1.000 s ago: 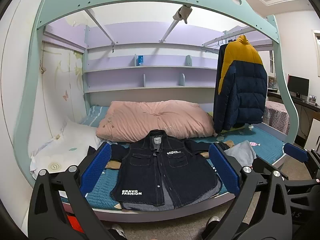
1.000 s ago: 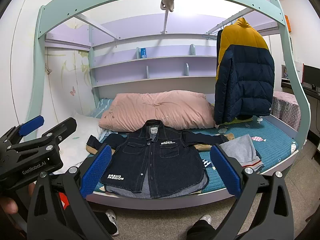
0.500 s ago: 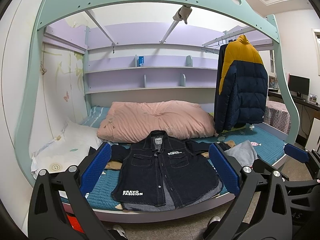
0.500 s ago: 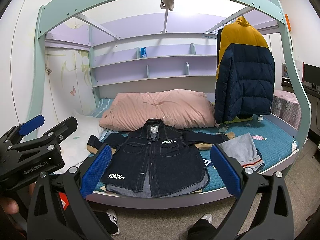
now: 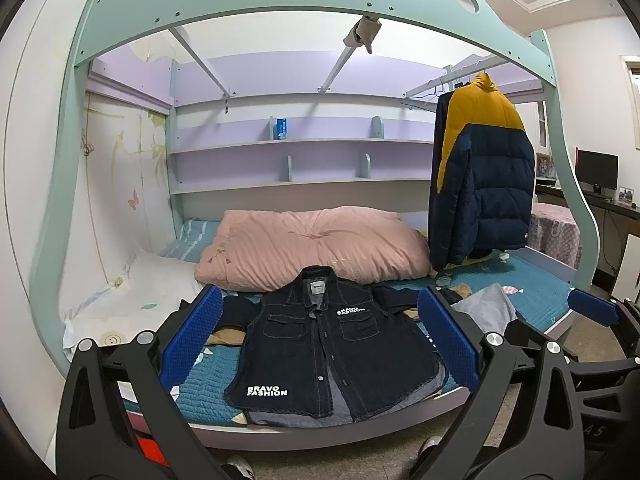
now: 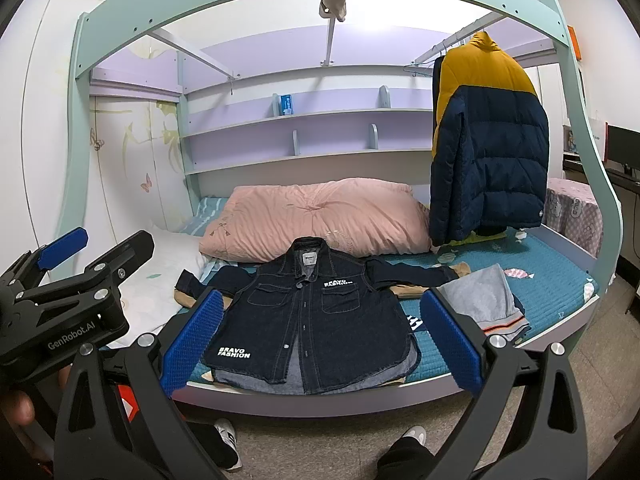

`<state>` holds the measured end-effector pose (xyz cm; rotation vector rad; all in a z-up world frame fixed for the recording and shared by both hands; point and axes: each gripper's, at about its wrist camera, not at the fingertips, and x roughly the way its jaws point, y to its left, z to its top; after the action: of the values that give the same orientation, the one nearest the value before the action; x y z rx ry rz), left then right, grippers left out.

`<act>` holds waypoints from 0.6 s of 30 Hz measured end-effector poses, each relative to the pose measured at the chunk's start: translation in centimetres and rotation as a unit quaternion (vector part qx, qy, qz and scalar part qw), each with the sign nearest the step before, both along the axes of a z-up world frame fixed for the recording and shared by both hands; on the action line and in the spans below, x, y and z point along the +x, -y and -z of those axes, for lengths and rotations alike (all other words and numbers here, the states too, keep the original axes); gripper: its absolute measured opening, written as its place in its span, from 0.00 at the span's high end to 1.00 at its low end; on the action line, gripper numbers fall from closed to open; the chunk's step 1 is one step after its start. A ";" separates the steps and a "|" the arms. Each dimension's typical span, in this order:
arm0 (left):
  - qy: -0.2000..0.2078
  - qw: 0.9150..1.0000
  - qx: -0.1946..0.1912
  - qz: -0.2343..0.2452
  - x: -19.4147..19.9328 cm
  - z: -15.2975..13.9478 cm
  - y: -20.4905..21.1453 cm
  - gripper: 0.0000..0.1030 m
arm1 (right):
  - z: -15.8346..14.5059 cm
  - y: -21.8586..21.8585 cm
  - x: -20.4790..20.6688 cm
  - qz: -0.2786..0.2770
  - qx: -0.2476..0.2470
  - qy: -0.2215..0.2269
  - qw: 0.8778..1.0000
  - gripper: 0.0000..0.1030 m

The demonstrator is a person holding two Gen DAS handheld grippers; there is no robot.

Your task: Fold large clothes

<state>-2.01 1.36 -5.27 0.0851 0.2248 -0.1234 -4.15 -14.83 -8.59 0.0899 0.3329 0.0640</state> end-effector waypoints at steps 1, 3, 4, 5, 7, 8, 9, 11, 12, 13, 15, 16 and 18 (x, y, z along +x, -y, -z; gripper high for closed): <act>0.000 1.000 0.000 0.000 -0.1 0.0 0.0 0.05 | 0.0 0.0 0.0 0.001 0.000 0.000 1.000 0.07; 0.001 1.000 0.001 -0.002 -0.1 0.0 0.1 0.05 | 0.0 0.1 0.1 0.001 0.000 0.000 1.000 0.07; 0.001 1.000 0.001 -0.002 -0.1 0.0 0.1 0.05 | 0.0 0.1 0.1 0.000 0.001 -0.001 1.000 0.07; 0.000 1.000 0.000 -0.002 -0.1 0.1 0.0 0.05 | 0.0 0.1 0.0 0.000 0.000 -0.001 1.000 0.07; 0.000 1.000 0.000 -0.001 -0.1 0.0 0.1 0.05 | 0.1 0.0 0.0 0.001 0.000 -0.001 1.000 0.07; 0.000 1.000 0.000 -0.001 -0.2 0.1 0.1 0.05 | 0.1 0.0 0.0 0.001 0.000 -0.001 1.000 0.07; 0.000 1.000 0.000 -0.002 -0.1 0.0 0.1 0.05 | 0.1 -0.1 0.0 0.001 0.000 -0.001 1.000 0.07; 0.000 1.000 0.000 -0.001 -0.1 0.1 0.0 0.05 | 0.1 0.0 0.0 0.001 0.000 0.000 1.000 0.07; 0.000 1.000 0.000 -0.001 -0.1 0.1 0.1 0.05 | 0.1 -0.1 0.0 0.001 0.000 -0.001 1.000 0.07; 0.001 1.000 0.001 -0.002 -0.1 0.0 0.1 0.05 | 0.1 0.0 -0.1 0.001 0.000 -0.001 1.000 0.07; 0.001 1.000 0.001 -0.002 -0.1 0.1 0.1 0.05 | 0.1 -0.1 0.0 0.001 0.001 -0.001 1.000 0.07; 0.001 1.000 0.000 -0.002 -0.1 0.1 0.1 0.05 | 0.1 -0.1 0.0 0.001 0.001 -0.001 1.000 0.07; 0.001 1.000 0.000 -0.002 -0.2 0.1 0.1 0.05 | 0.1 -0.1 -0.1 0.002 0.001 -0.001 1.000 0.07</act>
<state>-2.23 1.26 -5.40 0.0854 0.2234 -0.1197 -4.21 -14.75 -8.65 0.0920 0.3345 0.0612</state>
